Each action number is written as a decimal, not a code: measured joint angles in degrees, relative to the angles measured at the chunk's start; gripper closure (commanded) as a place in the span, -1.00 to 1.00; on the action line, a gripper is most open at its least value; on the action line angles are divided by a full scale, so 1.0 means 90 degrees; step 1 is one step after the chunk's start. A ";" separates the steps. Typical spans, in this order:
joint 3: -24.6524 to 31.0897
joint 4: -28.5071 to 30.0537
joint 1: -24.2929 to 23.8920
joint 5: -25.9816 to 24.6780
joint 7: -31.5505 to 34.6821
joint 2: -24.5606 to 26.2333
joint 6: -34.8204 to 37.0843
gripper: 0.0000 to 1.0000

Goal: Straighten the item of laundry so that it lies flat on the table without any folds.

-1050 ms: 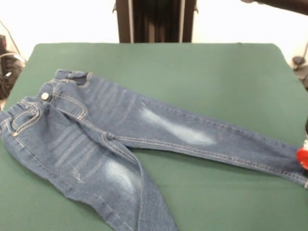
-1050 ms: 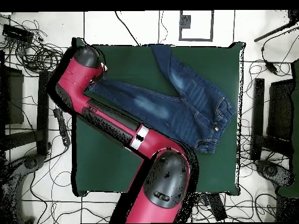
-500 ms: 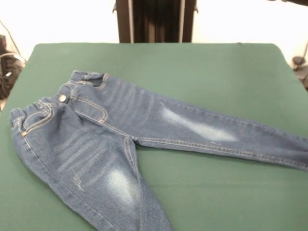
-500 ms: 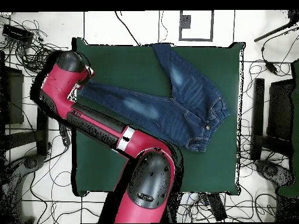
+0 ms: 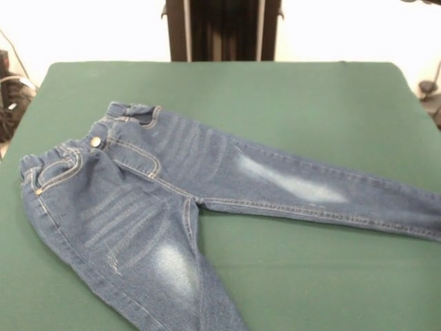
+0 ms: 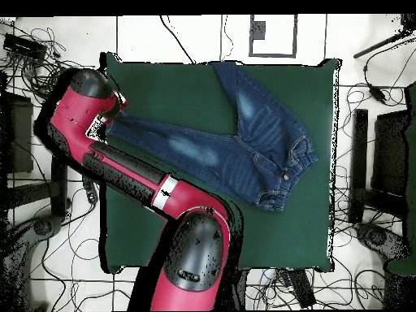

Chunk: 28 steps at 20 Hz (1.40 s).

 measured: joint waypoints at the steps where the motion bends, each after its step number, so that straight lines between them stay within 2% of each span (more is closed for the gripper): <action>1: 0.0000 0.0001 -0.0005 0.0004 0.0000 -0.0001 0.0000 1.00; 12: -0.0009 0.0553 -0.0400 0.0348 0.0000 -0.0265 0.0003 1.00; 13: -0.0030 0.0570 -0.0449 0.0427 0.0000 -0.0342 0.0001 -1.00; 28: -0.0071 0.0723 -0.0699 0.0652 0.0000 -0.0606 0.0003 -1.00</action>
